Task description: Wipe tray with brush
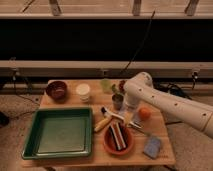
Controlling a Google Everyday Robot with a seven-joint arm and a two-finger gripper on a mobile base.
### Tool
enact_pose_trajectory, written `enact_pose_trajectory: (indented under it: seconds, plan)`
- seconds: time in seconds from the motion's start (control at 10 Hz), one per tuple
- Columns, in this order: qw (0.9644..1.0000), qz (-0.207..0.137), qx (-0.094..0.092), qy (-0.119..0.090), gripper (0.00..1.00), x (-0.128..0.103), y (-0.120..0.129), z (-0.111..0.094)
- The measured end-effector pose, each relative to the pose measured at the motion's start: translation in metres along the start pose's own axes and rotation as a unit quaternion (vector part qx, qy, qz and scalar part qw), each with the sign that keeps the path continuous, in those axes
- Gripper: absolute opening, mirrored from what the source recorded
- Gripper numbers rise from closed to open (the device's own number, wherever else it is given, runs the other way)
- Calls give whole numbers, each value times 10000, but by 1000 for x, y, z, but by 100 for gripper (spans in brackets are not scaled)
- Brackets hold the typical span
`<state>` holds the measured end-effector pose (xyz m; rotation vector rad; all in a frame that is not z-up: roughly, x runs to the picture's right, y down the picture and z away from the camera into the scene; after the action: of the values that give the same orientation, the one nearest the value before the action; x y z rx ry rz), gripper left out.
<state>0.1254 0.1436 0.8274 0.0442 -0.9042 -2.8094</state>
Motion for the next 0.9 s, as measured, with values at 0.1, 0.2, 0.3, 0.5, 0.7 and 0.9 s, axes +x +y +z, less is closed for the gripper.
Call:
enact_pose_trajectory:
  seconds: [0.1, 0.2, 0.3, 0.5, 0.7, 0.9]
  plan:
    - [10000, 21, 9, 34, 80, 3, 3, 3]
    - [10000, 33, -14, 33, 80, 1, 7, 2]
    - [10000, 46, -38, 36, 80, -1, 12, 0]
    - [9999, 80, -103, 45, 80, -3, 20, -2]
    - [9996, 138, -221, 61, 80, -6, 26, 0]
    - [9988, 276, -371, 141, 80, -1, 25, 10]
